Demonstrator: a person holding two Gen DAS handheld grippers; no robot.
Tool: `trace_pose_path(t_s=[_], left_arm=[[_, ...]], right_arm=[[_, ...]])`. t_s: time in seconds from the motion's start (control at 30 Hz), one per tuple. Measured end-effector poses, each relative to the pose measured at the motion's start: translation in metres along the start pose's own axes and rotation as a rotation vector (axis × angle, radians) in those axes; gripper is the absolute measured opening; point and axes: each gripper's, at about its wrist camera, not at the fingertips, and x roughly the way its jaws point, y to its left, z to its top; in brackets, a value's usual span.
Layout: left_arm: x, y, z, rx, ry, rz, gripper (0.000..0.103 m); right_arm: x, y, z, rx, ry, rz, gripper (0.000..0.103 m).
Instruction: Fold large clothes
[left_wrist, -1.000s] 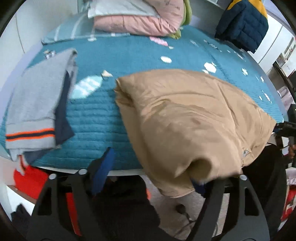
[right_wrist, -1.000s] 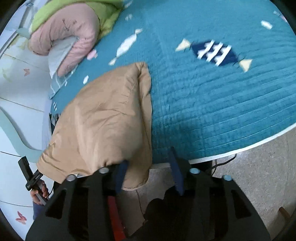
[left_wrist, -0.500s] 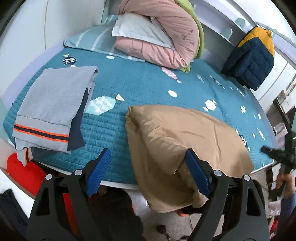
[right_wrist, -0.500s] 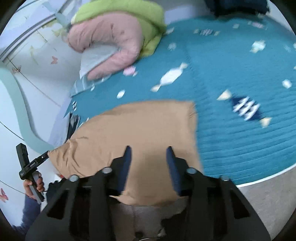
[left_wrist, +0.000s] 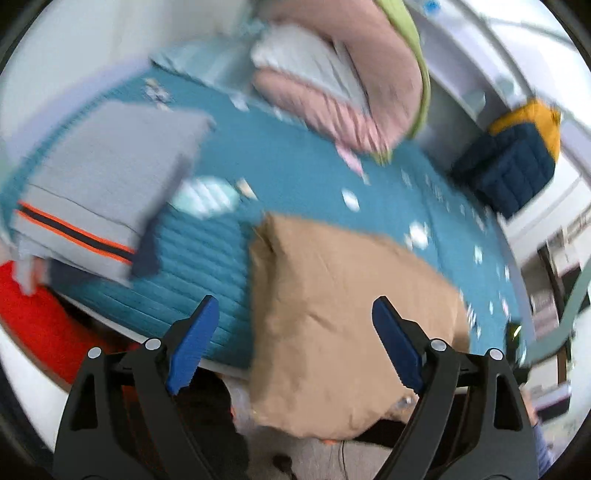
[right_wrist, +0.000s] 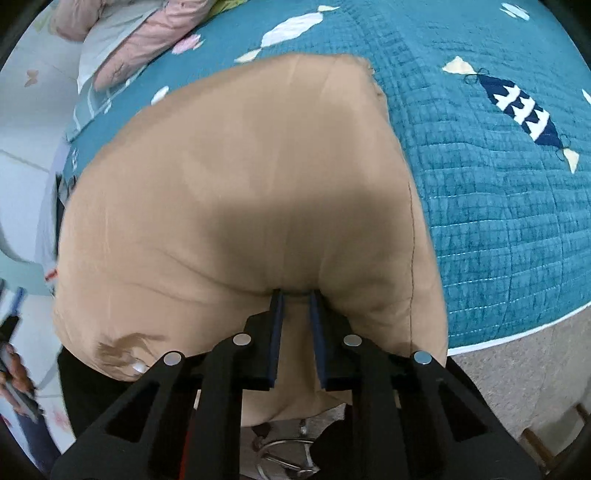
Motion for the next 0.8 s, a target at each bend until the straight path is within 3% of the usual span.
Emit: trace_pose_path(t_s=[0.13, 0.23, 0.3, 0.37, 0.57, 0.67, 0.8], left_arm=[[0.065, -0.014, -0.017, 0.024, 0.152, 0.012, 0.085], [0.108, -0.015, -0.030, 0.034, 0.269, 0.103, 0.086], [0.115, -0.013, -0.033, 0.033, 0.273, 0.117, 0.090], [0.108, -0.006, -0.031, -0.009, 0.255, 0.081, 0.090], [0.072, 0.023, -0.028, -0.114, 0.164, 0.059, 0.090], [0.066, 0.037, -0.033, -0.174, 0.173, 0.059, 0.090], [0.070, 0.045, -0.045, -0.204, 0.199, 0.057, 0.090]], right_arm=[[-0.037, 0.037, 0.006, -0.034, -0.130, 0.131, 0.019], [-0.045, 0.081, 0.018, -0.103, -0.167, 0.211, 0.019], [-0.037, 0.111, 0.029, -0.142, -0.167, 0.229, 0.019], [-0.018, 0.131, 0.043, -0.157, -0.151, 0.223, 0.019], [0.049, 0.144, 0.071, -0.108, -0.059, 0.170, 0.016], [0.075, 0.130, 0.069, -0.062, 0.004, 0.165, 0.010], [0.056, 0.125, 0.041, -0.083, 0.005, 0.189, 0.008]])
